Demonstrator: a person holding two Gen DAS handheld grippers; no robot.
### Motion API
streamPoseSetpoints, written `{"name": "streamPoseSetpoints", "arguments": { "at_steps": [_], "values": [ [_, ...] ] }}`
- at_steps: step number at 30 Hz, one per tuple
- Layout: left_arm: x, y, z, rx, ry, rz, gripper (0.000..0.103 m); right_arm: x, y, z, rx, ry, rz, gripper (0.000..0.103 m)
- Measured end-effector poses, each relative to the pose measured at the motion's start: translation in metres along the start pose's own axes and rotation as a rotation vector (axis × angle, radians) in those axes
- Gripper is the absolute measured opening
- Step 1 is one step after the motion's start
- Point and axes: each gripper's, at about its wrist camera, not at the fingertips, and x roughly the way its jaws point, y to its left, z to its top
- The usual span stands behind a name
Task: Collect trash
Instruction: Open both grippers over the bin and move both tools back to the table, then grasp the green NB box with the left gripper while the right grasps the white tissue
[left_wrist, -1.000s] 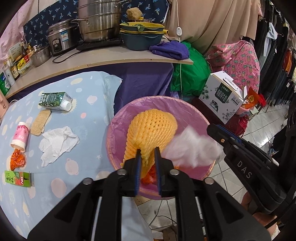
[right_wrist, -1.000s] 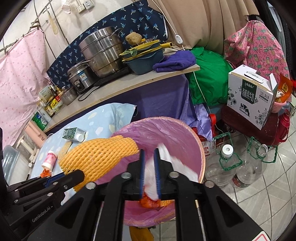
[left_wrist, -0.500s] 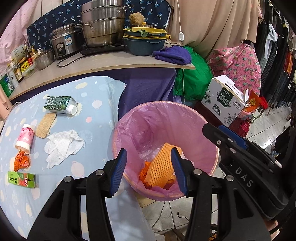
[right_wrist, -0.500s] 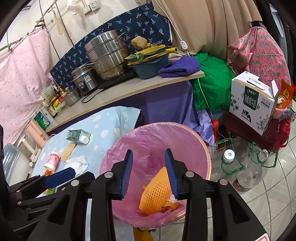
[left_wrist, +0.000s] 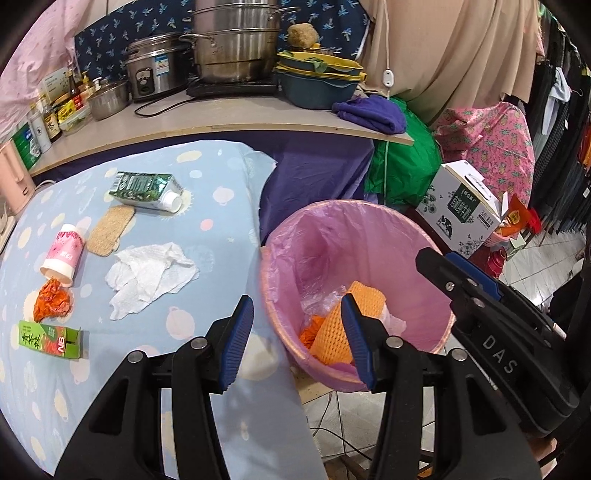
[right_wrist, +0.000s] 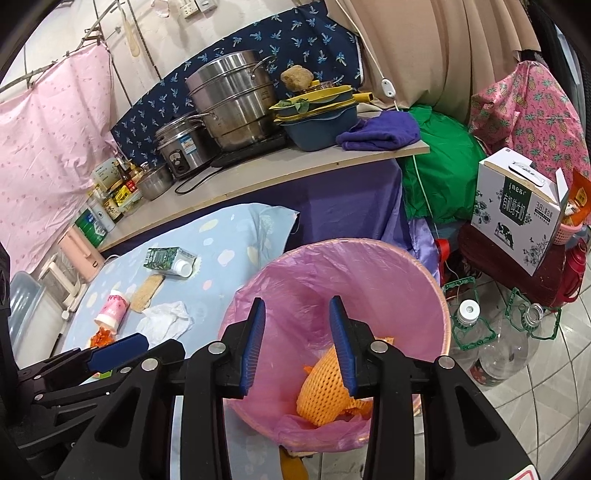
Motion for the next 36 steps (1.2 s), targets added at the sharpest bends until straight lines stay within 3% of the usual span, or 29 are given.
{"name": "streamPoseSetpoints", "arguments": {
  "at_steps": [4, 12, 18, 24, 36],
  "values": [
    [-0.003, 0.023, -0.006, -0.042, 0.001, 0.025, 0.047, 0.004, 0.013, -0.003, -0.018, 0.013, 0.016, 0.035],
    [-0.013, 0.094, -0.024, -0.192, -0.003, 0.132, 0.068, 0.023, 0.056, -0.012, -0.08, 0.059, 0.07, 0.035],
    [-0.019, 0.154, -0.04, -0.314, 0.008, 0.223, 0.075, 0.04, 0.097, -0.023, -0.141, 0.097, 0.116, 0.037],
    [-0.023, 0.212, -0.06, -0.435, 0.029, 0.282, 0.083, 0.061, 0.143, -0.036, -0.196, 0.136, 0.148, 0.047],
    [-0.028, 0.295, -0.086, -0.607, 0.052, 0.354, 0.086, 0.118, 0.214, -0.055, -0.29, 0.207, 0.174, 0.053]
  ]
}}
